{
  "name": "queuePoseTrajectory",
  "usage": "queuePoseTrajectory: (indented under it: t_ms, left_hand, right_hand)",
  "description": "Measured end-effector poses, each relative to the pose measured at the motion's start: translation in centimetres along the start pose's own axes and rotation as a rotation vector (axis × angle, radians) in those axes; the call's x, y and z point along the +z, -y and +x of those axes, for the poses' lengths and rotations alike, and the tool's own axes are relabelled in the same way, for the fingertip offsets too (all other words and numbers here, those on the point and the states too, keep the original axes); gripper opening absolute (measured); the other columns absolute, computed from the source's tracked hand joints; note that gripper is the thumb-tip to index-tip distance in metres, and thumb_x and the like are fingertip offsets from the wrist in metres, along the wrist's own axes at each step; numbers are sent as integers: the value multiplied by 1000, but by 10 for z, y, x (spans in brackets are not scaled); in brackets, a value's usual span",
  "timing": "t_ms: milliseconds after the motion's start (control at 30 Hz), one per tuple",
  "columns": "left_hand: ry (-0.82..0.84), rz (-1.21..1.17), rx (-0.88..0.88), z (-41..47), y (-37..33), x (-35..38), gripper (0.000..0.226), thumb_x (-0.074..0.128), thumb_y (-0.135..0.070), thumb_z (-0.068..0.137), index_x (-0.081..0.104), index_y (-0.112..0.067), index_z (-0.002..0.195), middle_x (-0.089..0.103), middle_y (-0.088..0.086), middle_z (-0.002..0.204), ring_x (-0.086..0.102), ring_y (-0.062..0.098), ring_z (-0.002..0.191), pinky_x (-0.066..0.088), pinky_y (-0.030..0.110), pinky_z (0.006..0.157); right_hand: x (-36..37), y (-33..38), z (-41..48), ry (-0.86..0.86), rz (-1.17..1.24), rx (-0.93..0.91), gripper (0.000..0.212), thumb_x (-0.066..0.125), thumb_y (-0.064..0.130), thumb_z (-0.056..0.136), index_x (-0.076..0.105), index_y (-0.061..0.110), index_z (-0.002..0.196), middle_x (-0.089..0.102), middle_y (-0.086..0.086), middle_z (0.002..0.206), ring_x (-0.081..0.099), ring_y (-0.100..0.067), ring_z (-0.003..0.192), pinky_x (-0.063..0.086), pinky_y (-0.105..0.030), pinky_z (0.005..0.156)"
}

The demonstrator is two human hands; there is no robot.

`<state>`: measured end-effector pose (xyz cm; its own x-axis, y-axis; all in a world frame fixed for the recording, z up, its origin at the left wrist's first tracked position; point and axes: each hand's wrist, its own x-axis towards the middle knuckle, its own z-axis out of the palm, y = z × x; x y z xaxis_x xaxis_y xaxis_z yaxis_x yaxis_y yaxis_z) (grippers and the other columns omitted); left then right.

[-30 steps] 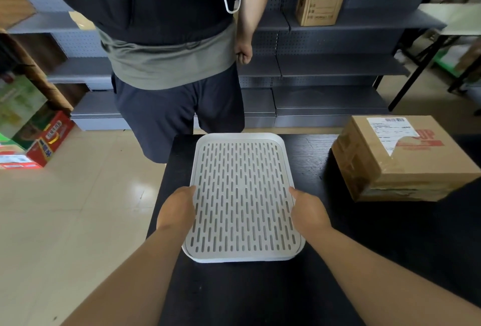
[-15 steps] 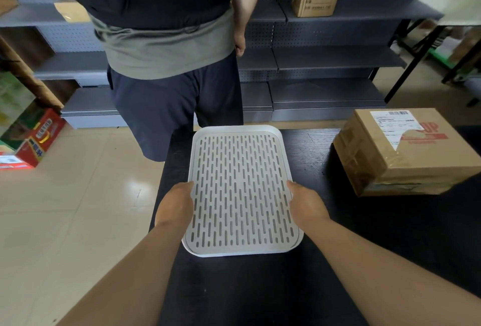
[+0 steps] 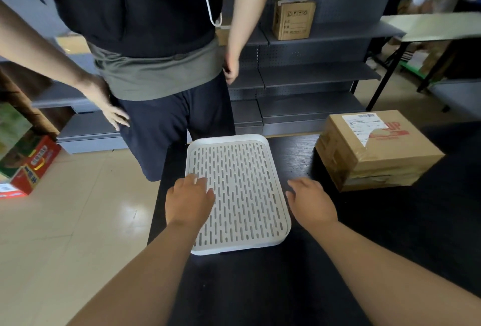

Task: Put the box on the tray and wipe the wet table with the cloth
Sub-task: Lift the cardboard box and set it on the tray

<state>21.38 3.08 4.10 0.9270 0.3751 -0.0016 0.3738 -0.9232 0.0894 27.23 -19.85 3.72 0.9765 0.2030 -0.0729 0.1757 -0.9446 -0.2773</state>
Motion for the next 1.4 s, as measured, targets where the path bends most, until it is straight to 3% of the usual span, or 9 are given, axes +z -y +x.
queuePoseTrajectory:
  t_ms: [267,600,867,1100,1400]
  left_hand:
    - [-5,54,111,-28,-75,-13,45,33,-42,99,46,-23,138,41,-1,148,42,20,132,32,35,110]
    - [-43,73,105,-94,-197,-11,41,36,-41,98,55,-22,129,54,-1,133,51,21,120,39,34,99]
    - [-74,51,73,-149,-271,-5,42,37,-42,98,54,-21,130,53,0,134,51,21,120,40,34,98]
    - [-72,26,63,-166,-301,-3,45,37,-42,99,45,-21,138,50,-1,139,49,20,125,39,34,102]
    - [-54,20,51,-146,-315,-3,44,37,-41,98,47,-21,136,49,-1,138,50,19,124,40,34,101]
  right_hand:
    - [-33,-61,-25,-52,-67,8,44,41,33,100,46,21,142,46,0,144,41,-20,133,39,-33,107]
    - [-85,-187,-74,-68,-92,-19,42,41,33,100,46,22,140,49,2,140,42,-19,131,41,-33,105]
    - [-114,-270,-105,-77,-106,-50,43,41,31,100,45,20,142,48,1,142,41,-20,131,41,-32,102]
    - [-122,-303,-110,-93,-78,-57,41,42,32,100,47,20,139,50,1,139,44,-20,128,43,-30,99]
    - [-120,-309,-84,-68,-25,-42,45,43,34,100,43,22,143,47,1,143,41,-20,134,42,-32,104]
